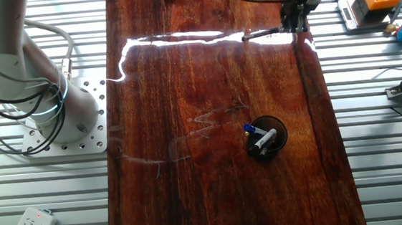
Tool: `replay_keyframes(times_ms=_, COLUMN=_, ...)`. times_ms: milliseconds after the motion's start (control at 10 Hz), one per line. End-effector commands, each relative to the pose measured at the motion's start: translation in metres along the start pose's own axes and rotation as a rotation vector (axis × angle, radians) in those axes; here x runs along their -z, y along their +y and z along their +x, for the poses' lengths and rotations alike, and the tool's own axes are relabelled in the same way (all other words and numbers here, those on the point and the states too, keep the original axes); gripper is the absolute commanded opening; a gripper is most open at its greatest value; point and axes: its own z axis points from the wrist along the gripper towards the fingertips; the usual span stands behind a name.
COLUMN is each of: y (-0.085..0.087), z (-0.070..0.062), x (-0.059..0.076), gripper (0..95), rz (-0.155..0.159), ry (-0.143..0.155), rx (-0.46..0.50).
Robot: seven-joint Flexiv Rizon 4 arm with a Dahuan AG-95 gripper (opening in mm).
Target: Put the pen into the pen holder
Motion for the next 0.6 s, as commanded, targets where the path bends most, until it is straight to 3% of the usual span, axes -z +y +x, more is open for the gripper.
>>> replay_keyframes(times_ms=100, y=-0.0013, z=0.0014, x=-0.005, gripper=0.0, rz=-0.009, ry=0.005, rx=-0.001)
replay_keyframes(times_ms=600, y=-0.0061, z=0.0048, x=-0.0118, gripper=0.0, rz=-0.014, ry=0.017, rx=0.0)
